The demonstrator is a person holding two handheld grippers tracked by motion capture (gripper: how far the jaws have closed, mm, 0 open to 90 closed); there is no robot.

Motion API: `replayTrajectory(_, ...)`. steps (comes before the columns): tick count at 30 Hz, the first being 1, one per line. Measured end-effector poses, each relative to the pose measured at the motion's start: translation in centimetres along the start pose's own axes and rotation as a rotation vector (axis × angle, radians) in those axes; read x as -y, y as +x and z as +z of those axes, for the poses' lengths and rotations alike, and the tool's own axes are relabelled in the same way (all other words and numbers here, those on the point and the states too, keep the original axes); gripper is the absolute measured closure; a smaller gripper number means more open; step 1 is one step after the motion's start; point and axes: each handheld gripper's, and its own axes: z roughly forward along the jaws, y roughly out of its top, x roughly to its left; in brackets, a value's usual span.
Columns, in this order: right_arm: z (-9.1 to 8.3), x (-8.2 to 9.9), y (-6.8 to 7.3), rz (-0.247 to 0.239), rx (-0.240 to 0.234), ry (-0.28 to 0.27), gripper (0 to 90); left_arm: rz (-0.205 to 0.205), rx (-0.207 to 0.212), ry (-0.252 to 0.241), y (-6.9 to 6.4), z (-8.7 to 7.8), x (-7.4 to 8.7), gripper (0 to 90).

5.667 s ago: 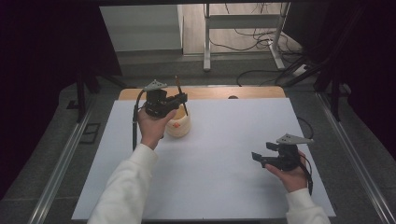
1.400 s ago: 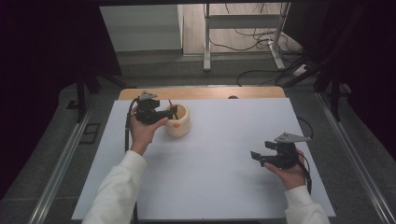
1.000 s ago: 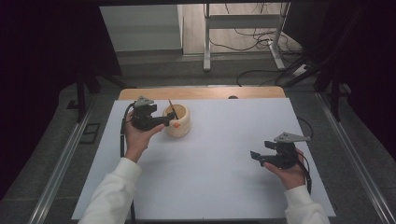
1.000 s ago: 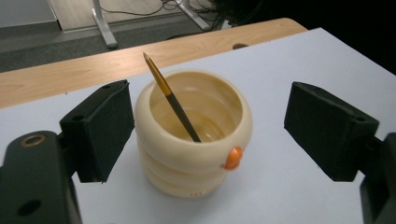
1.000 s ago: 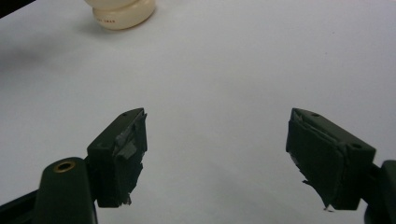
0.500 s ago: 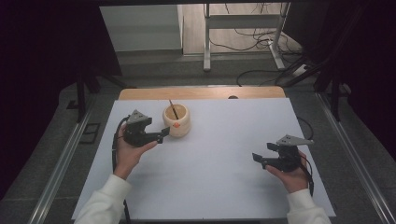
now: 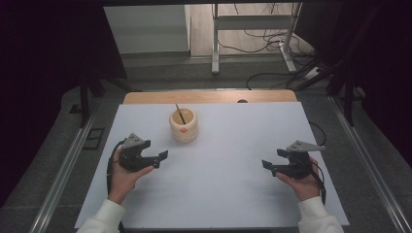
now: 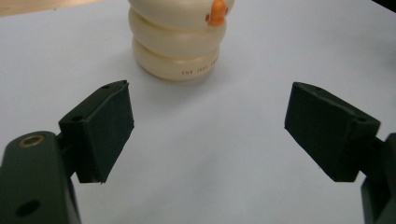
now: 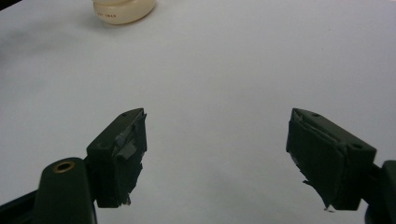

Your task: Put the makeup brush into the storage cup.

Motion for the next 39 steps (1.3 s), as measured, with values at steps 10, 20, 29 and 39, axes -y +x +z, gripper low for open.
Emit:
replayTrajectory(10,0.0,0.1,0.0,-0.006,-0.002,-0.001,21.4,0.006,0.012,0.022,-0.2,-1.5,3.1,16.0)
replayTrajectory(20,-0.1,0.2,-0.1,-0.008,-0.005,-0.003,21.4,0.018,-0.011,0.058,-0.2,-1.8,4.7,16.2)
replayTrajectory(29,-0.2,0.2,-0.3,-0.009,-0.006,-0.007,21.4,0.026,-0.015,0.064,-0.2,-1.6,4.7,16.3)
replayTrajectory(39,-0.2,0.2,-0.6,-0.002,-0.025,-0.016,21.1,0.009,-0.019,0.041,-0.2,-1.7,4.3,16.2)
